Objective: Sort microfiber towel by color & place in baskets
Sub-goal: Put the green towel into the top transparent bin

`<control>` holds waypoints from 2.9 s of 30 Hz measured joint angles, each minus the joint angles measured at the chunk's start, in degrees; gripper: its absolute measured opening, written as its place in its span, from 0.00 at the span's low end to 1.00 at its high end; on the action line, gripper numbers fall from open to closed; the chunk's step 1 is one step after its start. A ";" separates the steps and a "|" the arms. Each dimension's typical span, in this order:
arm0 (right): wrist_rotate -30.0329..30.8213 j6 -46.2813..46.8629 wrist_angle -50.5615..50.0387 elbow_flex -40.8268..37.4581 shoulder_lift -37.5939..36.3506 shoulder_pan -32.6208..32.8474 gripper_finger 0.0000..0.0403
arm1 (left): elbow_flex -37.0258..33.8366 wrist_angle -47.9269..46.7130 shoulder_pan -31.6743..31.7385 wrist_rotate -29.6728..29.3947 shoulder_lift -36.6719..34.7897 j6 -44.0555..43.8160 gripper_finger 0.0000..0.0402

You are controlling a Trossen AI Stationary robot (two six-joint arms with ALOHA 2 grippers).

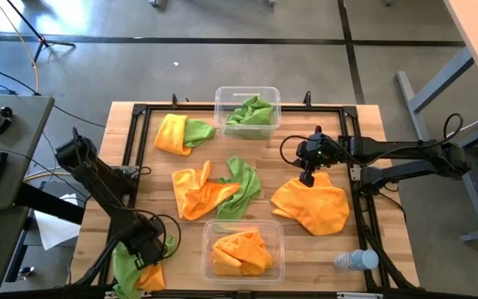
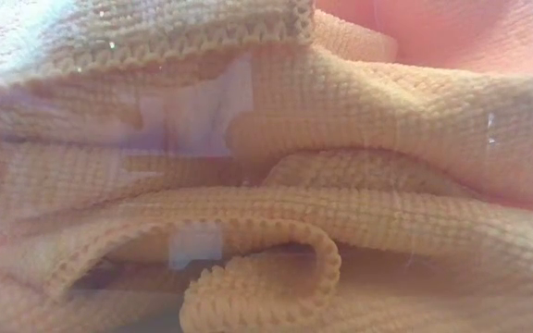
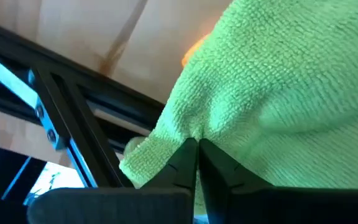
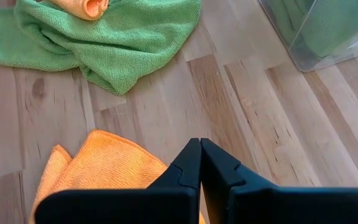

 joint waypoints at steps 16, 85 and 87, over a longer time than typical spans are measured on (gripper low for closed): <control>0.04 -1.21 0.71 0.00 0.00 -0.01 0.00 | 24.26 -26.52 -0.36 -23.17 -4.24 -10.45 0.00; 10.06 22.27 2.16 0.02 0.04 0.01 0.00 | 46.71 60.88 78.95 -35.09 5.51 104.50 0.00; 10.87 22.80 2.14 0.02 0.07 0.01 0.00 | 46.71 61.24 79.20 -34.93 6.63 105.19 0.00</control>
